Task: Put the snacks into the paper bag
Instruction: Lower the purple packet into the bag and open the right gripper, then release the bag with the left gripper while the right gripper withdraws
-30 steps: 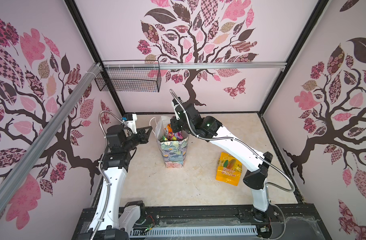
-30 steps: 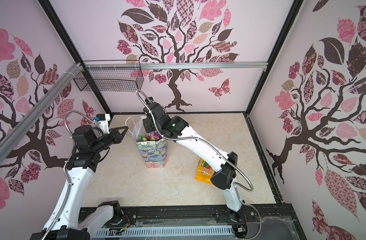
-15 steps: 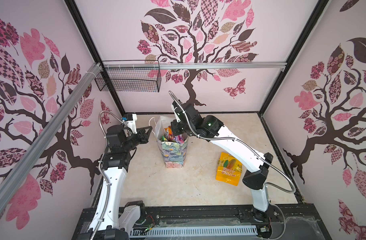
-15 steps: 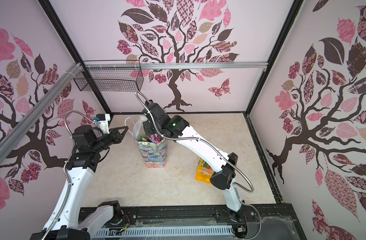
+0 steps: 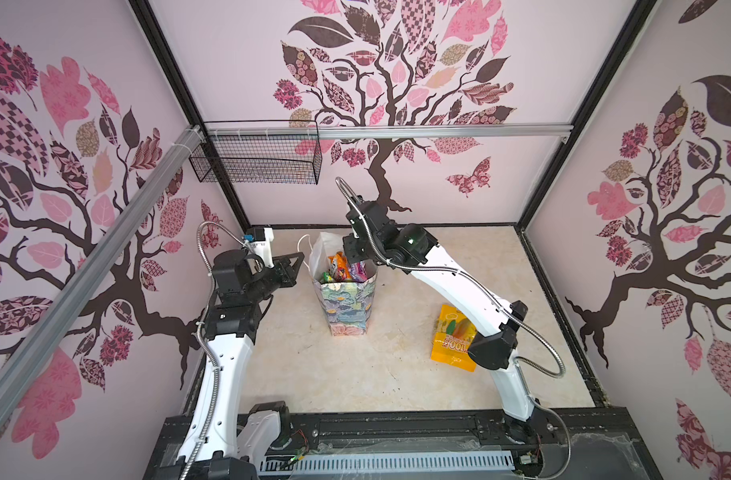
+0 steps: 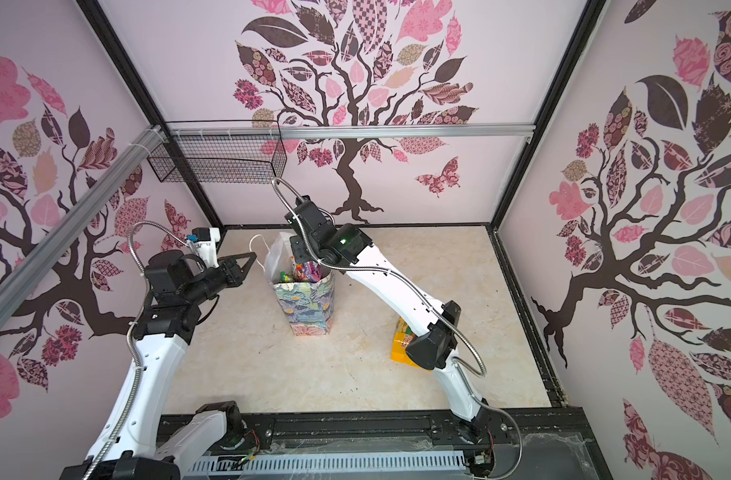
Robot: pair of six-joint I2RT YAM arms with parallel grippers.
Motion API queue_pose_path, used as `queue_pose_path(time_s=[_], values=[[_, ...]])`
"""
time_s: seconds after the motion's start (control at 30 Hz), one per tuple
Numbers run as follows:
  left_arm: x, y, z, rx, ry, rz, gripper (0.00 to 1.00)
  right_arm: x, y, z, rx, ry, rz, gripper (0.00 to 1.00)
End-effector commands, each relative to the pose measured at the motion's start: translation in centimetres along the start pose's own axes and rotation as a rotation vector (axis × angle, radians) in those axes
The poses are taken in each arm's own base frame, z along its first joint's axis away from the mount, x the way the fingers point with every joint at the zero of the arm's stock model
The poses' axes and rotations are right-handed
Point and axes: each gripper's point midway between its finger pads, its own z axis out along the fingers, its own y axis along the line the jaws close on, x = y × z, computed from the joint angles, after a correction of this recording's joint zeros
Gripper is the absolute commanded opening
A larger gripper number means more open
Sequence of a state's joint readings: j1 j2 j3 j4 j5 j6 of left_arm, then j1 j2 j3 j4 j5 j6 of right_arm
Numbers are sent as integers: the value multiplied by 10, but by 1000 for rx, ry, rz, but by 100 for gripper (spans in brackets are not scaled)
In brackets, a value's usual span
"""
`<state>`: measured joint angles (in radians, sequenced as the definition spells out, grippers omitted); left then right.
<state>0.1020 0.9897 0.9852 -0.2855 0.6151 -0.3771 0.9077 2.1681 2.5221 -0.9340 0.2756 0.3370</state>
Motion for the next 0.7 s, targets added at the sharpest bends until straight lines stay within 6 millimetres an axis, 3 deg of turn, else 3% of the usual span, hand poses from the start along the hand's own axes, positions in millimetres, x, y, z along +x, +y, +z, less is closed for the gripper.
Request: queue_pose_path(time_s=[0.0,0.07,0.13,0.27,0.33,0.43,0.57,0.67], values=[[5,0,0,8,-1,7,0,-13,2,3,-12,-38,21,0],[5,0,1,9,1,6,0,-14,3,5,-18,-43,23,10],[5,1,1,6,1,5,0,-18,9,4,-50,-54,28,29],[5,1,1,3,1,3,0,-34,36,-13,-207,-88,45,41],[4,1,0,4,-2,6,0,-44,56,-33,-328,-108,47,45],[0,2,-2,-29,6,12,0,-59,68,-71,-404,-163,23,45],[-16,4,-12,-120,30,29,1,-75,52,-123,-363,-239,-13,46],[-34,-5,-29,-195,64,54,42,-70,22,-152,-267,-253,-20,48]])
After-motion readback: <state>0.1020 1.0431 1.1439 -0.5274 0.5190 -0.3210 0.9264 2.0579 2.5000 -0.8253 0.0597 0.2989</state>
